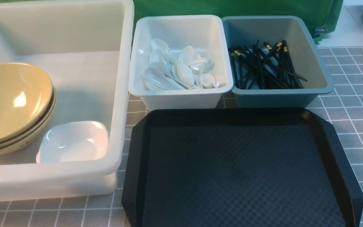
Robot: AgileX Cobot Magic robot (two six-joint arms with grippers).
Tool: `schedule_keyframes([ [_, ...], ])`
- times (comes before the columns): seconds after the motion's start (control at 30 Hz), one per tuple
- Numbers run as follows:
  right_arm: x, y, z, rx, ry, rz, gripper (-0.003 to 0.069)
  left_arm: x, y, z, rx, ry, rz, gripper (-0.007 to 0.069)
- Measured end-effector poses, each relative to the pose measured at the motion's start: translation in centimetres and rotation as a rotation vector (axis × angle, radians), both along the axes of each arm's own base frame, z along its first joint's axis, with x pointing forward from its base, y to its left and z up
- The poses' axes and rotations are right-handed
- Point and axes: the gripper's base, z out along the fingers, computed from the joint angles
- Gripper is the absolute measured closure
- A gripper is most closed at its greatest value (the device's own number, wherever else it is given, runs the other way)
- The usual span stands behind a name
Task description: On grey table put chopsticks spoon bowls plates into blue grey white boxes.
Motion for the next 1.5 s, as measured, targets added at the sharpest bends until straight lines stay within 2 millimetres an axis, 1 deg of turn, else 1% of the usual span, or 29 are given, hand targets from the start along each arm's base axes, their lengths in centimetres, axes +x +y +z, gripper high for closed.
schedule_keyframes([
  [0.23, 0.0, -0.1, -0.1, -0.114, 0.01, 0.006, 0.0616, 0.0, 0.0, 0.0, 0.001, 0.003, 0.0, 0.0633],
  [0.83, 0.0, -0.1, -0.1, -0.125, 0.011, 0.009, 0.0599, 0.0, 0.0, -0.1, 0.004, 0.006, 0.0, 0.0633],
  [0.9, 0.0, -0.1, -0.1, -0.124, 0.011, 0.009, 0.0597, 0.0, 0.0, -0.3, 0.004, -0.001, 0.0, 0.0633],
  [0.97, 0.0, -0.1, -0.1, -0.124, 0.012, 0.009, 0.0596, -0.1, 0.1, -0.7, 0.004, -0.005, 0.011, 0.0633],
  [1.0, 0.0, -0.1, -0.1, -0.124, 0.012, 0.009, 0.0596, -0.1, 0.2, -1.6, 0.006, -0.002, 0.044, 0.0633],
  [1.1, 0.0, -0.1, -0.1, -0.124, 0.012, 0.008, 0.0591, 0.2, 0.6, -3.3, 0.003, 0.04, 0.136, 0.0633],
  [1.17, 0.0, -0.1, -0.1, -0.124, 0.012, 0.008, 0.0587, 0.5, 0.7, -4.9, -0.053, 0.079, 0.195, 0.0633],
  [1.23, 0.0, -0.1, -0.1, -0.124, 0.012, 0.008, 0.0585, 0.9, 0.8, -6.7, -0.111, 0.126, 0.225, 0.0633],
  [1.33, 0.0, -0.1, -0.1, -0.125, 0.012, 0.008, 0.058, 1.1, 0.8, -8.6, -0.137, 0.176, 0.243, 0.0633],
  [1.5, 0.0, -0.1, -0.1, -0.124, 0.012, 0.008, 0.058, 1.0, 0.6, -9.0, -0.137, 0.208, 0.215, 0.0633],
])
